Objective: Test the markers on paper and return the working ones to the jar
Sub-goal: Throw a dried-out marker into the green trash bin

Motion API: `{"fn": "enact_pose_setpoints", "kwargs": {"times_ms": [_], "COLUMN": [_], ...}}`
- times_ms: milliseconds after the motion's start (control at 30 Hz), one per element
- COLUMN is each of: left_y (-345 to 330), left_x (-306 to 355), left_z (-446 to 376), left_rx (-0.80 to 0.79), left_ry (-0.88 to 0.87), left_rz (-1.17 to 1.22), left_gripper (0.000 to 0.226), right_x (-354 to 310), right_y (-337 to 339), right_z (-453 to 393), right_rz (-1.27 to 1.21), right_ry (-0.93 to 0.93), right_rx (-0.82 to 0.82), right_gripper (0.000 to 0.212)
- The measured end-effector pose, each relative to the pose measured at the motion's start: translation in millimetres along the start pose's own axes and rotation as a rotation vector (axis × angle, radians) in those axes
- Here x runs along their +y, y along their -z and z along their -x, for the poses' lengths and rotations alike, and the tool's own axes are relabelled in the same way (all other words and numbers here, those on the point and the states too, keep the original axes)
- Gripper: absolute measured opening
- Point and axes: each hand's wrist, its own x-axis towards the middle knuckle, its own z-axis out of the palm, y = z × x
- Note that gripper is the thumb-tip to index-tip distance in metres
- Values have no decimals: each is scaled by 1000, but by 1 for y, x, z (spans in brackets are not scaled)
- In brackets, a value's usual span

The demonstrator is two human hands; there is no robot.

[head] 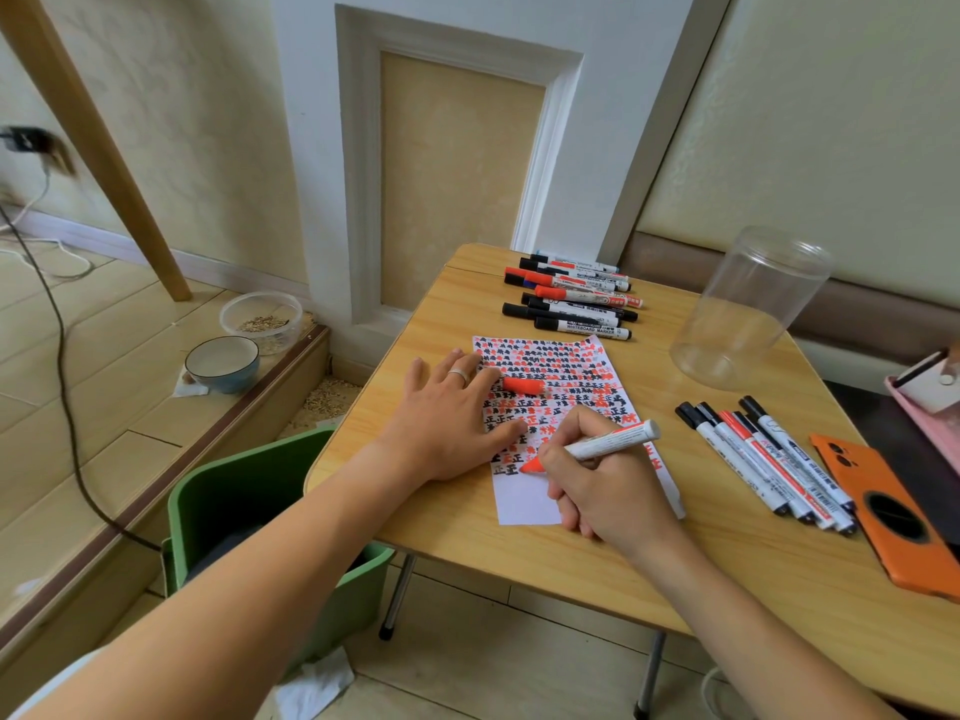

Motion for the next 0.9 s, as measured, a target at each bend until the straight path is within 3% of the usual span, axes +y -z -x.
{"fn": "enact_pose_setpoints", "kwargs": {"times_ms": [767,900], "left_y": [3,4], "left_x": [0,2], "left_z": [-2,-5], "left_rx": [-6,26], "left_ry": [13,1], "left_rz": [39,104], "left_gripper": [84,75], "right_x": [2,3], "right_y": [2,2], "right_z": [-3,-3], "right_rz": [-38,-45], "right_ry": [-40,-39], "right_rx": [3,-4], "right_gripper": [18,18]}}
